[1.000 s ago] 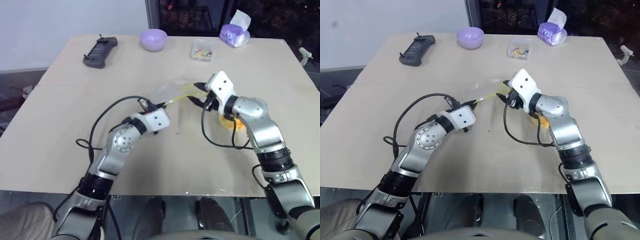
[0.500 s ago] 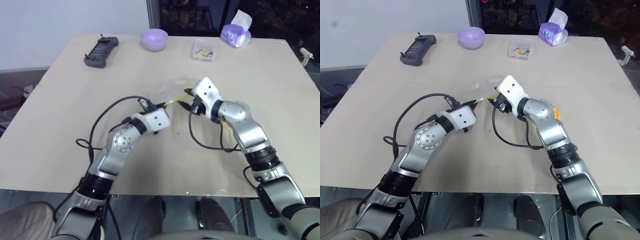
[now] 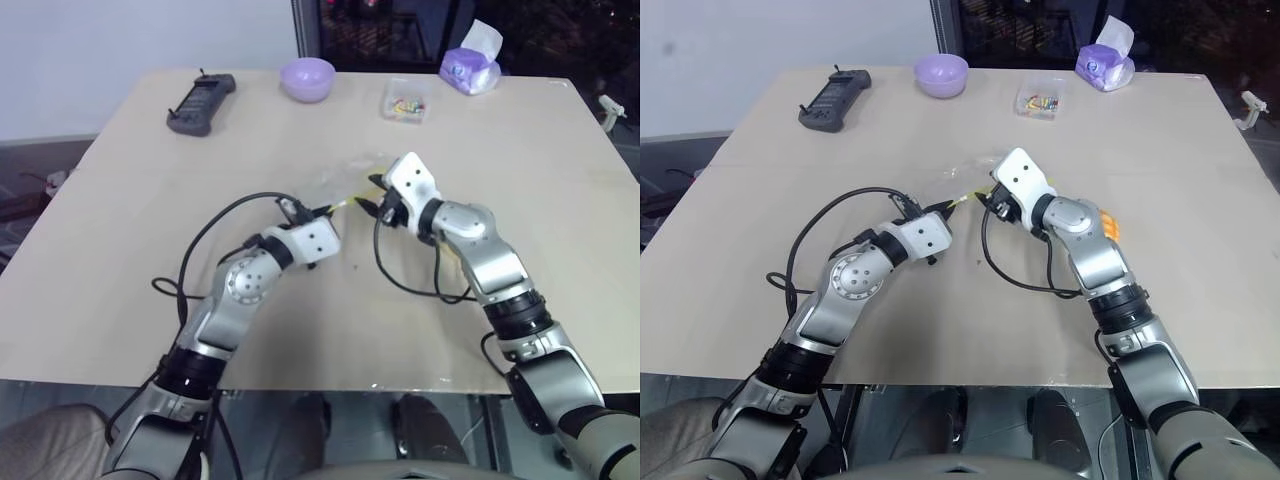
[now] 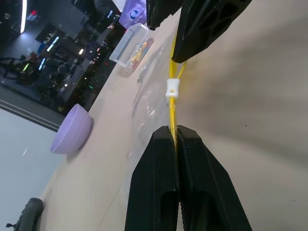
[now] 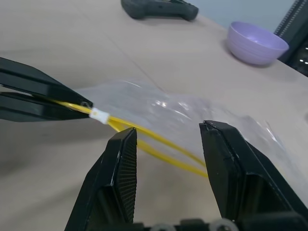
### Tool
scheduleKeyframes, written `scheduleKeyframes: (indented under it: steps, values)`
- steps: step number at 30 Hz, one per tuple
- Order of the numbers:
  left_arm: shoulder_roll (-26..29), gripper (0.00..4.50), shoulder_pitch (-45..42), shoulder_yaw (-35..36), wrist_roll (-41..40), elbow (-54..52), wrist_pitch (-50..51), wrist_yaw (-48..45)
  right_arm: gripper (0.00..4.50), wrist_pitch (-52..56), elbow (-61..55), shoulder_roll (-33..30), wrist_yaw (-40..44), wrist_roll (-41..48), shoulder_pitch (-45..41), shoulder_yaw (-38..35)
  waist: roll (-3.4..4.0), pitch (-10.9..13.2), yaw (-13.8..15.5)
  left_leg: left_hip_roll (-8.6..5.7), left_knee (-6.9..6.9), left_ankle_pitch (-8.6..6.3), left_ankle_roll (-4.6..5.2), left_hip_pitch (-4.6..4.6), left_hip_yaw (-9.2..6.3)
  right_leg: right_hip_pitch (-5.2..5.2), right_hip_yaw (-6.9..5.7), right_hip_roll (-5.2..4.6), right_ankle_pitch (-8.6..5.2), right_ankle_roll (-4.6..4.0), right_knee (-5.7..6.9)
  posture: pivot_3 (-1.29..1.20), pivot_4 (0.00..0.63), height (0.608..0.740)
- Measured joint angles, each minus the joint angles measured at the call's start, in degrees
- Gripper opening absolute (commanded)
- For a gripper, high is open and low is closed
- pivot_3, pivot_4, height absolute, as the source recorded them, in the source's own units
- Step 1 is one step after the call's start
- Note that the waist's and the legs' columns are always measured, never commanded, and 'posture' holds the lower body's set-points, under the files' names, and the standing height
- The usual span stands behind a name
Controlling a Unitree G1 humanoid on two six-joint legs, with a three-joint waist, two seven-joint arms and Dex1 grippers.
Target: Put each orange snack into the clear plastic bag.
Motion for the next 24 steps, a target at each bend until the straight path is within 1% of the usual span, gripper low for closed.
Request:
scheduleKeyframes:
  steps: [10,12,14,15,17,18,20,22,24]
  values:
    - [-0.12,0.00,-0.01,-0.01,-0.02,0.00,-2.01,-0.01,2.25,3.69,5.59,0.26,-7.94,-3.45,-2.28,-1.42,0.00,0.00,0.01,0.00,0.00,0.04,-0.06,-0.01,0.01,-0.01,0.00,0.00,0.00,0.00,0.00,0.00,0.150,0.740]
    - [-0.28,0.00,-0.01,-0.01,-0.02,0.00,-2.01,0.00,2.25,3.67,5.93,-0.31,-8.07,-3.62,-2.40,-1.69,0.00,0.00,0.00,0.00,0.00,0.03,-0.05,-0.01,0.01,-0.01,0.01,0.00,0.00,0.00,0.00,0.00,0.150,0.740]
    - [-0.48,0.00,-0.01,-0.01,-0.01,0.01,-2.01,0.03,2.25,3.38,5.39,-1.35,-6.49,-3.28,-2.37,-1.69,0.00,0.00,0.00,0.00,0.00,0.01,-0.01,-0.02,0.02,-0.01,0.01,0.00,0.00,0.00,-0.01,0.00,0.150,0.740]
    - [-0.61,0.00,-0.03,0.00,0.00,0.03,-1.99,0.15,2.25,2.73,3.27,-3.48,-3.47,-2.17,-1.87,-1.65,0.00,0.00,0.01,0.00,0.00,-0.06,0.11,-0.02,0.01,-0.01,0.01,0.00,0.00,0.00,-0.01,0.00,0.150,0.740]
    - [-0.68,0.00,-0.18,-0.03,0.04,0.14,-1.94,0.21,2.25,2.71,1.75,-4.87,-1.54,-1.39,-1.52,-1.83,0.00,0.00,0.07,0.00,0.00,-0.07,0.11,-0.04,0.00,0.00,-0.01,0.00,0.00,0.00,-0.02,0.00,0.150,0.740]
    - [-0.81,0.00,-0.18,0.05,0.04,0.18,-1.91,0.38,2.25,2.82,-1.53,-7.81,2.25,0.47,-0.19,-1.93,0.01,0.00,0.23,-0.03,0.00,-0.07,0.12,-0.04,-0.04,0.01,-0.05,-0.02,0.00,0.00,-0.04,0.00,0.150,0.740]
    - [-0.76,0.00,-0.17,0.13,0.06,0.30,-1.87,0.47,2.25,3.66,-4.91,-10.71,6.38,2.96,1.65,-2.89,0.00,0.00,0.23,-0.04,0.00,-0.07,0.13,-0.04,-0.04,0.06,-0.04,-0.04,0.00,0.00,-0.06,0.00,0.150,0.740]
    - [-0.81,0.00,-0.17,0.15,0.06,0.38,-1.87,0.58,2.25,4.61,-7.24,-12.46,9.22,5.53,3.25,-4.12,0.00,0.00,0.14,-0.03,0.01,-0.08,0.13,-0.02,-0.04,0.08,-0.04,-0.03,0.00,0.00,-0.05,0.00,0.150,0.740]
    - [-1.03,0.00,-0.17,0.14,0.05,0.44,-1.87,0.63,2.25,6.05,-8.78,-12.70,10.51,8.10,4.33,-5.63,0.00,0.00,-0.13,0.00,0.01,-0.07,0.13,0.03,-0.02,0.08,-0.02,-0.01,0.00,0.00,-0.02,0.00,0.150,0.740]
